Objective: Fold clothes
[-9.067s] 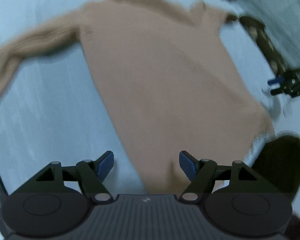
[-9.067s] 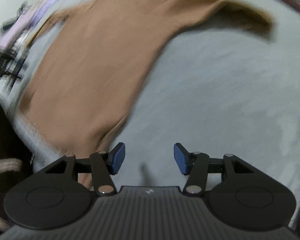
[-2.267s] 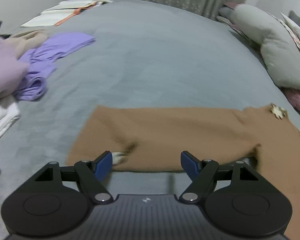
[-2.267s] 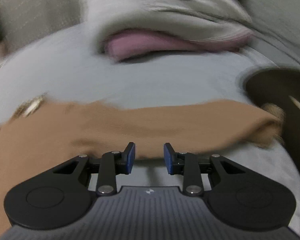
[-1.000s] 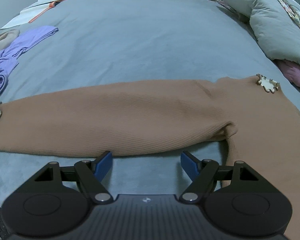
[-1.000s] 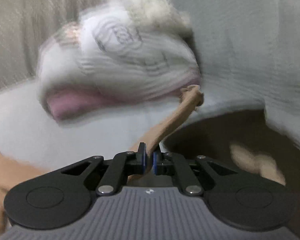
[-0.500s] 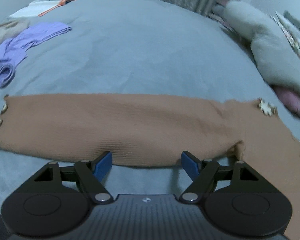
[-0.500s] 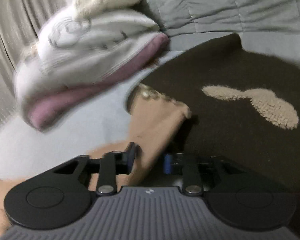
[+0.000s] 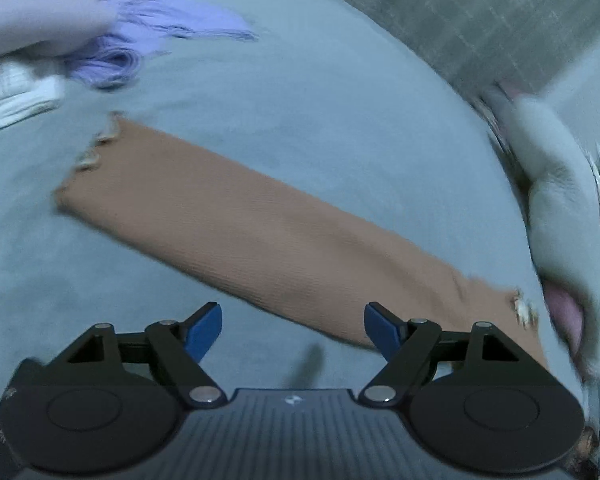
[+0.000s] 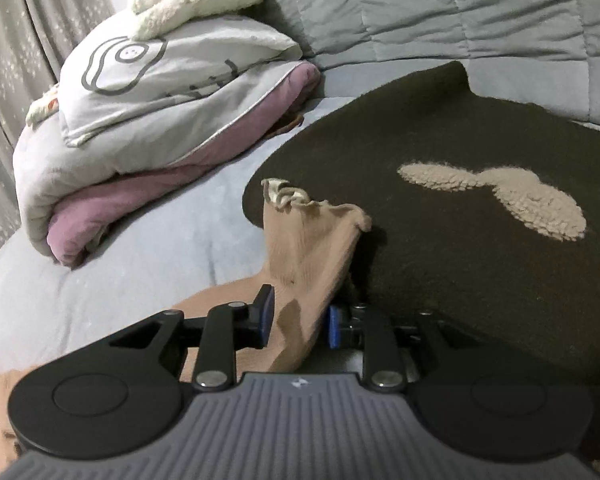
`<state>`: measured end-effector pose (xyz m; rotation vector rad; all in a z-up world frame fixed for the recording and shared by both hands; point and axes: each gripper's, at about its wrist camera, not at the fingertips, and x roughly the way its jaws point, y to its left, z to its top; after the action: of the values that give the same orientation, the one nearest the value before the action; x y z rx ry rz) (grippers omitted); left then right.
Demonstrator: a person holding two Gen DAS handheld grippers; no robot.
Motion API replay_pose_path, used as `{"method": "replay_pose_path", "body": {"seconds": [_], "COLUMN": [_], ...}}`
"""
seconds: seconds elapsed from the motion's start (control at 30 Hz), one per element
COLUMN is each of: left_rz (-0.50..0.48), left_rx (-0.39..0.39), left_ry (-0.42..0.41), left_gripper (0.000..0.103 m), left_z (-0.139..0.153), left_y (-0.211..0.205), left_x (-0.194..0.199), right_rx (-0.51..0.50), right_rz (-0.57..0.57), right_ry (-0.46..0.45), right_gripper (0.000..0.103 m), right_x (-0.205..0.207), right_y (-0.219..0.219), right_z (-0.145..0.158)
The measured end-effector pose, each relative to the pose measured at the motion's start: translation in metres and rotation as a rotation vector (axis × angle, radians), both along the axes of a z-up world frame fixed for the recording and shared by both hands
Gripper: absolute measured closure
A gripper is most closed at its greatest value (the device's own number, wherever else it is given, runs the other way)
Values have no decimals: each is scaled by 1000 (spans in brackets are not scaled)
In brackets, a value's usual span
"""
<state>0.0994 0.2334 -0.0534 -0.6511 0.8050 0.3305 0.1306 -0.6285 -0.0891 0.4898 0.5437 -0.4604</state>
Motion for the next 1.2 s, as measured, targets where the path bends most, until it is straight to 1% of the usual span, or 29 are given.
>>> {"method": "replay_pose_path", "body": {"seconds": [0.03, 0.13, 0.3, 0.37, 0.47, 0.53, 0.6, 0.63, 0.67, 0.7, 0.73, 0.8, 0.83, 0.9, 0.97, 1.07, 1.1, 1.13, 1.2], "left_rz": [33, 78, 110, 121, 109, 100, 98, 109, 119, 136, 141, 150, 152, 161, 174, 174, 167, 159, 133], "left_rx": [9, -34, -4, -3, 13, 17, 14, 4, -7, -18, -16, -6, 0, 17, 18, 12, 21, 29, 75], "left_ry": [-12, -11, -31, -35, -35, -47, -70, -83, -97, -110, -114, -118, -118, -135, -157, -194, -199, -204, -217], "left_gripper": [25, 25, 25, 25, 25, 24, 25, 25, 27, 35, 39, 58, 62, 75, 84, 92, 94, 94, 95], "left_z": [1, -6, -6, -5, -6, -6, -9, -10, -12, -15, -16, -18, -18, -21, -23, -26, -26, -26, -23], "left_y": [2, 10, 7, 4, 4, 5, 8, 11, 14, 18, 19, 20, 21, 23, 25, 28, 27, 27, 23], "left_x": [-4, -5, 0, 0, -4, -2, -1, -1, 0, 0, 0, 0, 1, -2, -6, -10, -10, -10, -9], "right_rx": [-8, -40, -67, -65, -52, -38, -37, -44, -64, -82, -97, -166, -177, -216, -234, -267, -276, -278, -289], "right_rz": [3, 13, 17, 9, -3, -6, 0, 3, 10, 17, 30, 90, 105, 174, 222, 307, 343, 357, 412], "right_ry": [4, 11, 4, 12, 15, 2, -19, -33, -57, -77, -89, -124, -129, -152, -172, -211, -227, -232, -254], "right_gripper": [74, 74, 74, 74, 75, 76, 86, 96, 96, 96, 96, 96, 96, 96, 96, 96, 96, 96, 96], "right_x": [1, 7, 12, 11, 9, 8, 6, 4, 2, 0, 0, 2, 3, 8, 13, 19, 22, 23, 28], "right_y": [1, 7, 12, 12, 6, 1, 0, 1, 5, 9, 12, 29, 33, 50, 66, 96, 110, 114, 136], "right_z": [0, 1, 3, 2, 0, -1, 0, 2, 6, 10, 15, 31, 35, 51, 64, 83, 91, 94, 106]}}
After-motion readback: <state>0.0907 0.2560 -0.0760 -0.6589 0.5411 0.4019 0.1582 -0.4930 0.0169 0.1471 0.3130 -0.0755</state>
